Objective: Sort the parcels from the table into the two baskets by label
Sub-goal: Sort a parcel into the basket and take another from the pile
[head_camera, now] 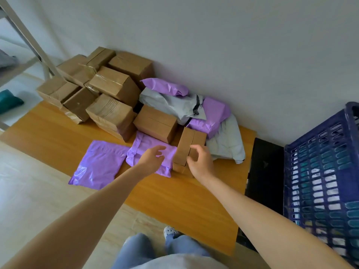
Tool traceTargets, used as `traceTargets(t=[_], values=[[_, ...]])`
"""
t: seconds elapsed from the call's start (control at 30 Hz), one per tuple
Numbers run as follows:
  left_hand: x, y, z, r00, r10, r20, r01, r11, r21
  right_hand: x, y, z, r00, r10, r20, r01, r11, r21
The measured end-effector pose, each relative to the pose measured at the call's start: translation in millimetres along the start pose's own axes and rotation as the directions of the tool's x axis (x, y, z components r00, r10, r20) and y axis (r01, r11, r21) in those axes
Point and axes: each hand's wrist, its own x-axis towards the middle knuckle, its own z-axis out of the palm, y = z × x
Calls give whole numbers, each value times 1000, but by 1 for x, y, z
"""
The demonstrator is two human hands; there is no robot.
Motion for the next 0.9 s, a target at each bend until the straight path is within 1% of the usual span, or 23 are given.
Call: traceTargets(t=[0.13, 0.2, 0.27, 0.4, 0.5, 0.6, 0.77, 0.9], values=[[19, -15, -26, 997, 71, 23, -73, 993, 94, 6, -15, 20, 993, -111, -50, 105, 988, -113], [28, -24, -42, 993, 110, 45, -116, 979, 167, 6, -24, 33, 983, -176, -43, 164, 967, -197], [34, -31, -57, 988, 132, 77, -145, 969, 198, 4, -32, 49, 977, -209, -37, 193, 946, -260], [48, -51, -83, 977, 159, 144, -188, 958, 219, -6, -47, 82, 983, -185, -18, 176, 958, -226], [56, -68, -95, 972, 128, 195, -175, 953, 246, -11, -52, 100, 988, -152, -29, 135, 939, -316], [62, -82, -98, 969, 106, 223, -160, 957, 240, -14, -53, 115, 996, -91, 0, 84, 920, -384], [78, -101, -91, 946, 86, 312, -159, 964, 215, -12, -41, 134, 995, -67, 78, 100, 795, -598], [88, -111, -90, 939, 121, 323, -194, 960, 203, -11, -27, 150, 994, -51, 99, 104, 736, -669]])
